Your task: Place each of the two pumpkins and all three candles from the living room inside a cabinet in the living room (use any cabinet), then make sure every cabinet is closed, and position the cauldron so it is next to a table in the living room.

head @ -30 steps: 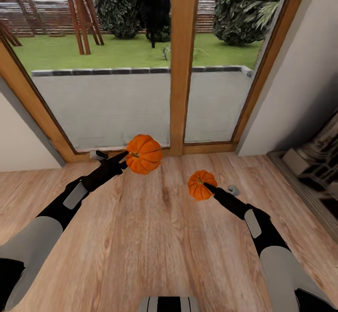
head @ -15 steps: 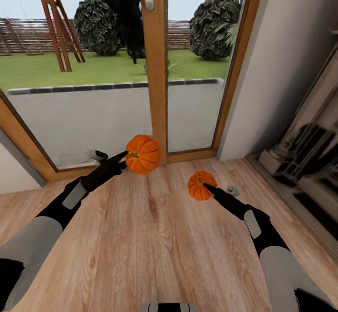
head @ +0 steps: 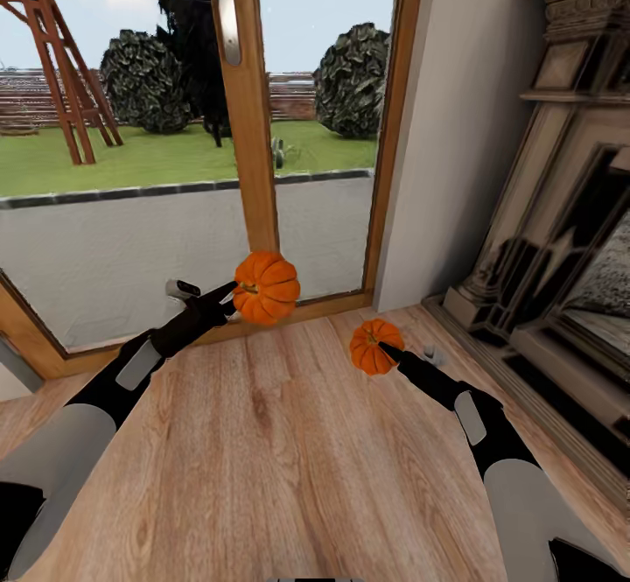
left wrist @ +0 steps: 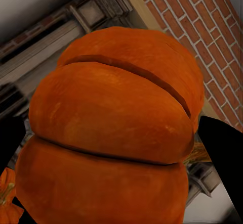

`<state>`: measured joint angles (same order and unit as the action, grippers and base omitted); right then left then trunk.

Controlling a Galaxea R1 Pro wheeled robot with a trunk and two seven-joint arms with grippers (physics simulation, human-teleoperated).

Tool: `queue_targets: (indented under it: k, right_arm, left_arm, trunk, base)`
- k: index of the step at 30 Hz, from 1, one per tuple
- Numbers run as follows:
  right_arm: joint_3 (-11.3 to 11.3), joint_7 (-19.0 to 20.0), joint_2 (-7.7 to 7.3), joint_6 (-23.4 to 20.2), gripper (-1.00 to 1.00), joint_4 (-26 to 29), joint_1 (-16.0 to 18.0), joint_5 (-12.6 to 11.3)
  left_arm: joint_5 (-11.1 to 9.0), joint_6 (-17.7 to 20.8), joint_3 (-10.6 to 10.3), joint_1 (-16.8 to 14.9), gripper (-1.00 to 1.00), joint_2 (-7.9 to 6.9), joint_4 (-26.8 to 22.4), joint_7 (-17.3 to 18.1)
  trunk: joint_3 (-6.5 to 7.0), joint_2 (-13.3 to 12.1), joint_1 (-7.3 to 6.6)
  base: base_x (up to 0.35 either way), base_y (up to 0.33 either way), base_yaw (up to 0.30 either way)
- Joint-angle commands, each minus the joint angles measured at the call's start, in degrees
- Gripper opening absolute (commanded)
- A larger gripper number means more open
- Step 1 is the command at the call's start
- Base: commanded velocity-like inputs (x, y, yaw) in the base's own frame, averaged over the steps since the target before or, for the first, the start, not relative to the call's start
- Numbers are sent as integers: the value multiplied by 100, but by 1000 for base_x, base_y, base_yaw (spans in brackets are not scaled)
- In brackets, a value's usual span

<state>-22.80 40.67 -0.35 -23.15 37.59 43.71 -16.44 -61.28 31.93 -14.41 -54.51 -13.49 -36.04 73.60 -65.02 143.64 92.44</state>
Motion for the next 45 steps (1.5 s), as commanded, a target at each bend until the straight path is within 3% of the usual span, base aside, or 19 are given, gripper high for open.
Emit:
queue_targets:
  k: [1,9,15,45]
  right_arm:
    - [-4,0,0,-5,-100,2,-1,-18]
    - [-2,-22,0,3,-100,4,-1,-8]
    - [-5,-24,0,3,-100,7,-1,-7]
    - [0,-33,0,3,-100,2,-2,-6]
  left_arm:
    - [2,-2,8,0,-100,-2,2,-3]
    - [22,-5,0,-7,-100,-4,-35,9]
    - [-21,-75,-25,31,-100,-135,-76,92]
    - [-42,-90,-27,54,-100,-138,-47,181]
  trunk:
    - [29,-2,-2]
    - [256,-12,-23]
    - [295,-12,-23]
    - [484,-12,-23]
  base:
    - [0,0,-244]
    - [0,0,-240]
    - [0,0,-236]
    - [0,0,-231]
